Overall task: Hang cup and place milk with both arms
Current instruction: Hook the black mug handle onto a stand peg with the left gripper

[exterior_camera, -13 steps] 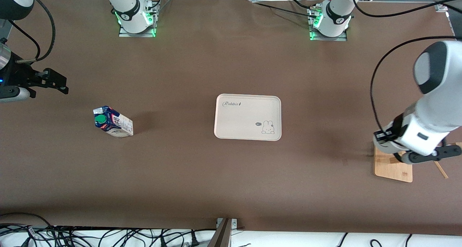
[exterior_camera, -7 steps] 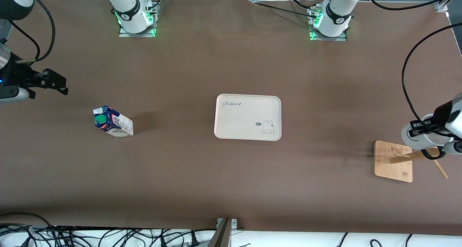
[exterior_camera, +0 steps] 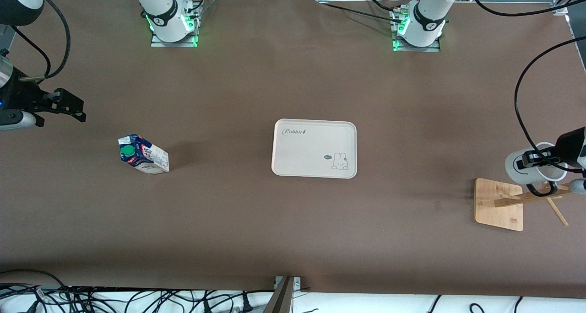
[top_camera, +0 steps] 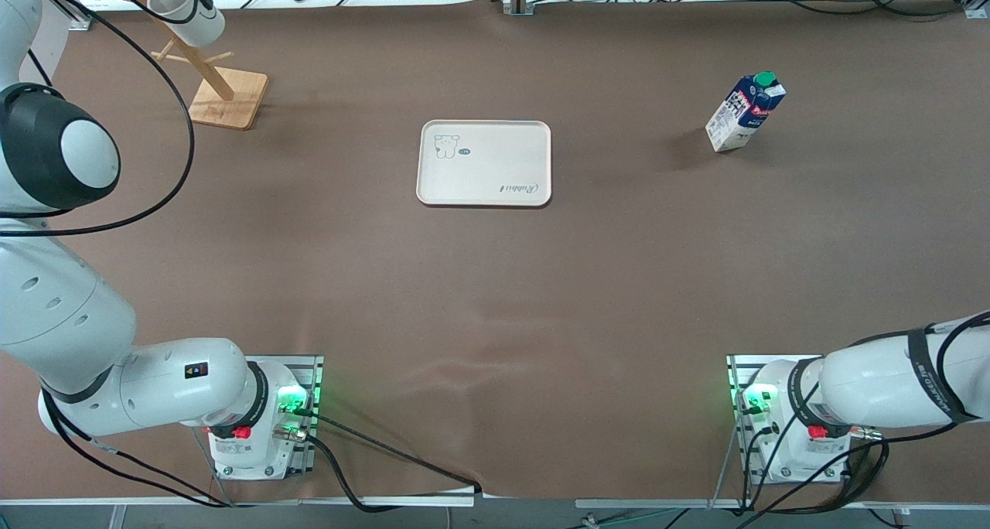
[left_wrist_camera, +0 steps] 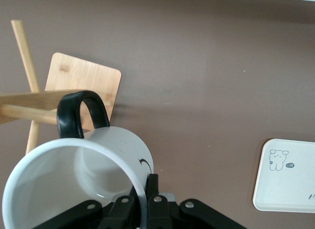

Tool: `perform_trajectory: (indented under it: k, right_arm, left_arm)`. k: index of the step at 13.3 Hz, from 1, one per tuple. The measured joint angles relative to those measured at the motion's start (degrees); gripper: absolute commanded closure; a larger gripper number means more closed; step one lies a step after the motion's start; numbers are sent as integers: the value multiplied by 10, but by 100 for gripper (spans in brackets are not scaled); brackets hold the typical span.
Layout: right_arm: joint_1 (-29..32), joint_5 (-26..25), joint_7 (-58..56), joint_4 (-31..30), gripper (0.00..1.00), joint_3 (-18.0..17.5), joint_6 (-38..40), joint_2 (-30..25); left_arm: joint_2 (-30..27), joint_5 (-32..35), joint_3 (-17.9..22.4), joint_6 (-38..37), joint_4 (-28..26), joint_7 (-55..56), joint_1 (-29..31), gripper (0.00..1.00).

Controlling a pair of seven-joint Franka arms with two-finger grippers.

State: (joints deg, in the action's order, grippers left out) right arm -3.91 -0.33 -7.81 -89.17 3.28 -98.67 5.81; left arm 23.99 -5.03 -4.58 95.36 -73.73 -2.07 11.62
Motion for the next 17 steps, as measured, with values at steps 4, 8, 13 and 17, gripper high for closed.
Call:
perform_trajectory:
  k: [4, 8, 13, 17]
  right_arm:
    - [0, 0, 0, 0, 0, -1, -9, 0]
    - [0, 0, 0, 0, 0, -2, -12, 3]
    - [0, 0, 0, 0, 0, -2, -13, 5]
    - [0, 0, 0, 0, 0, -2, -13, 5]
  left_arm:
    - [0, 0, 0, -11, -3, -35, 21, 100]
    - [6, 1, 1, -11, -10, -40, 27, 1]
    - [14, 1, 0, -11, -12, -39, 36, 0]
    - [14, 25, -7, -11, -11, -39, 31, 0]
